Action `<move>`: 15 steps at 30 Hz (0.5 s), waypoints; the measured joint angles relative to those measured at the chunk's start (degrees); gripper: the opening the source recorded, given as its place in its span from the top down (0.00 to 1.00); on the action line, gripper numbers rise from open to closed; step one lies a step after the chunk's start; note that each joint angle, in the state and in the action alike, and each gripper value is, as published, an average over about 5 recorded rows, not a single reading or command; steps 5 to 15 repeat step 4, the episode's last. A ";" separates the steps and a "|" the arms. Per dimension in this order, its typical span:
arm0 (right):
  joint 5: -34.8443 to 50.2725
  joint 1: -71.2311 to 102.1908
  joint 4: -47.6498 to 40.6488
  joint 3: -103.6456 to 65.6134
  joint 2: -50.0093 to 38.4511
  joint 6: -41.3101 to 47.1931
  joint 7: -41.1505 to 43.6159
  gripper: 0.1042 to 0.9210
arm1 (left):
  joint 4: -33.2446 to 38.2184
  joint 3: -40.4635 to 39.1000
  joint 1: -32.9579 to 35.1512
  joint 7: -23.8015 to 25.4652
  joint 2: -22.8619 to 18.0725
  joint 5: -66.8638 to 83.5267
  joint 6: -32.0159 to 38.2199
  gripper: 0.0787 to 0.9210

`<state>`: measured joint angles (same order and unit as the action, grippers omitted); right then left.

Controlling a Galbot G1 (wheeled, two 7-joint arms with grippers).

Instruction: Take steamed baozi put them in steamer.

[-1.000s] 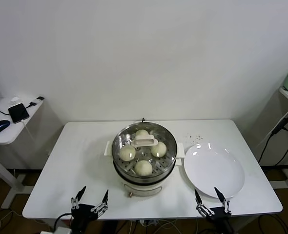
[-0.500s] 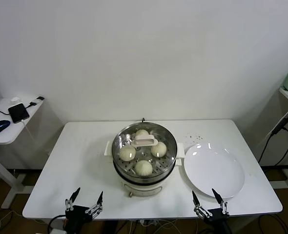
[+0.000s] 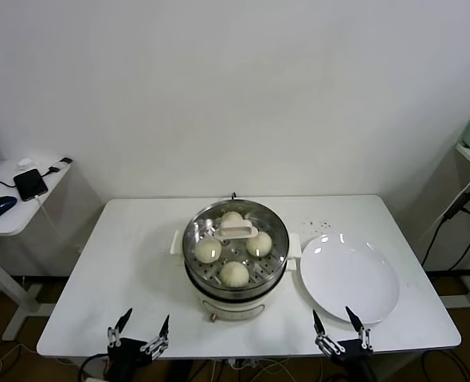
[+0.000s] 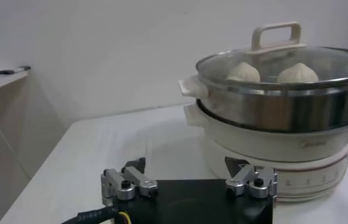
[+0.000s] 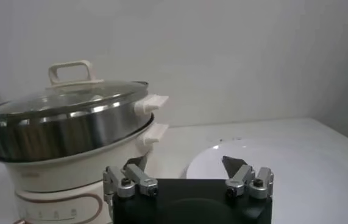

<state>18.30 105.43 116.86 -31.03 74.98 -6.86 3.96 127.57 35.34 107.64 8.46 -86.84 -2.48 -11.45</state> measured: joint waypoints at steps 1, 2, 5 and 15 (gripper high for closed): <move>-0.08 0.04 0.02 -0.06 -0.02 -0.04 -0.02 0.12 | 0.01 0.05 -0.03 0.07 0.00 -0.03 0.05 0.12; -0.19 0.08 0.05 -0.12 -0.05 -0.05 -0.04 0.12 | 0.01 0.13 -0.07 0.16 0.01 -0.06 0.12 0.12; -0.30 0.12 0.09 -0.18 -0.07 -0.06 -0.06 0.12 | 0.02 0.21 -0.11 0.26 0.01 -0.10 0.19 0.12; -0.30 0.12 0.09 -0.18 -0.07 -0.06 -0.06 0.12 | 0.02 0.21 -0.11 0.26 0.01 -0.10 0.19 0.12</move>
